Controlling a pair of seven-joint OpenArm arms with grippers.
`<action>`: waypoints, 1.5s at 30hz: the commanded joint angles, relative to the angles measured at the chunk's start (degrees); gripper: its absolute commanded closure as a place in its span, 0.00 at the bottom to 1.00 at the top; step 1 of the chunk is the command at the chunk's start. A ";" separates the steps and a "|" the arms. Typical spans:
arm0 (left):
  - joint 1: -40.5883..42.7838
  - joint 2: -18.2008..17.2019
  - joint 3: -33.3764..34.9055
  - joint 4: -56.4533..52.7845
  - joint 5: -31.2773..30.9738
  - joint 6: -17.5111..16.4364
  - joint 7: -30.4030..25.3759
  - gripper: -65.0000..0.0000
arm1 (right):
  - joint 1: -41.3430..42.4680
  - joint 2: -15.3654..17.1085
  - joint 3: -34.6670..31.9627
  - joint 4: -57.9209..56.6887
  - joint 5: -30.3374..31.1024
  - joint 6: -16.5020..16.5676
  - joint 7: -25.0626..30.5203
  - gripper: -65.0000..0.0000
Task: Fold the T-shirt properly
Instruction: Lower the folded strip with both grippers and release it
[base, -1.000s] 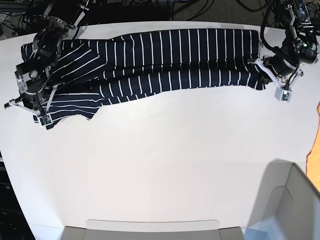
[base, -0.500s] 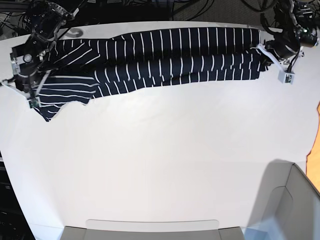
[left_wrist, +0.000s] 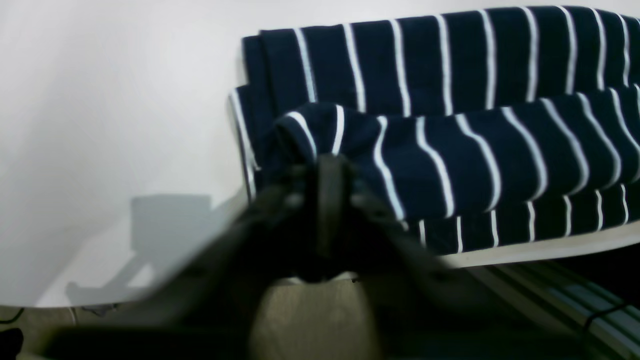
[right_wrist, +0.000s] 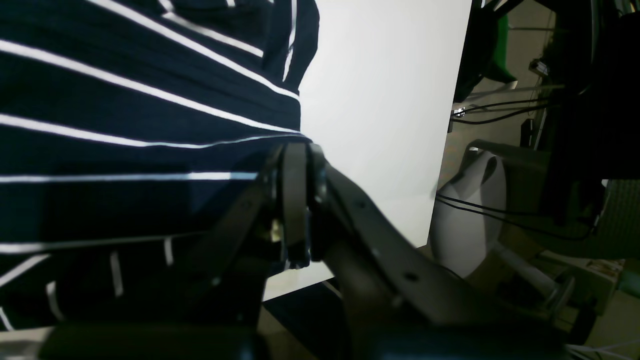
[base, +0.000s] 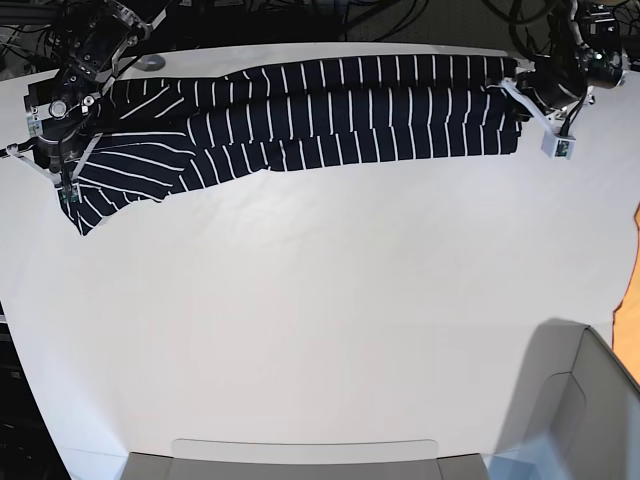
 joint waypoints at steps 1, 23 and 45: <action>1.01 -0.74 -0.19 1.02 -0.24 -0.26 -0.28 0.69 | 0.46 0.77 0.06 0.91 -0.13 0.62 0.61 1.00; -1.37 1.98 -0.89 -1.27 0.02 0.00 -5.12 0.39 | 0.54 0.95 -1.96 -2.78 0.04 0.62 0.70 0.68; -5.15 1.54 -0.36 -15.25 4.59 -0.44 -8.46 0.38 | 0.02 1.12 -5.13 -3.05 -0.13 0.62 0.70 0.68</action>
